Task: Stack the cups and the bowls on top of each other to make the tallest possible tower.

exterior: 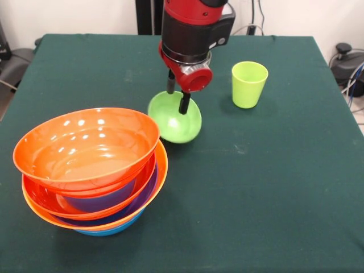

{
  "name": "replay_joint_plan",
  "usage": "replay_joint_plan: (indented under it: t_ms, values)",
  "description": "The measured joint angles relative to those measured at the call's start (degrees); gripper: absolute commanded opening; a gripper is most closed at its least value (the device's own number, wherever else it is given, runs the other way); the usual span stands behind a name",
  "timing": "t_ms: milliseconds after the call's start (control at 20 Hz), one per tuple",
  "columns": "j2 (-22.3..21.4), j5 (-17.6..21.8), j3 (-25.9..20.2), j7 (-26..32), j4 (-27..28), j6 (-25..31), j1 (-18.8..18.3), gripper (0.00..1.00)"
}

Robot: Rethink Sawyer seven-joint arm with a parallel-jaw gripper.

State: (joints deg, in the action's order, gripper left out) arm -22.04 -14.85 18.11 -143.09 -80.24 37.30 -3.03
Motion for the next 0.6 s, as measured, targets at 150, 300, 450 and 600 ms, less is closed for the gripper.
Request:
replay_joint_plan:
  t_ms: [150, 300, 450, 600]
  values:
    - [-1.27, 0.0, 0.49, 0.0, -0.22, 0.68, 0.37, 1.0]
    - [-3.04, -0.27, 0.76, 0.0, -0.75, 1.49, 0.85, 1.0]
    - [-5.24, -1.41, 0.99, -0.03, -1.98, 1.85, 1.8, 1.0]
    - [-6.82, -2.94, 1.32, -0.21, -3.32, 1.99, 3.15, 1.0]
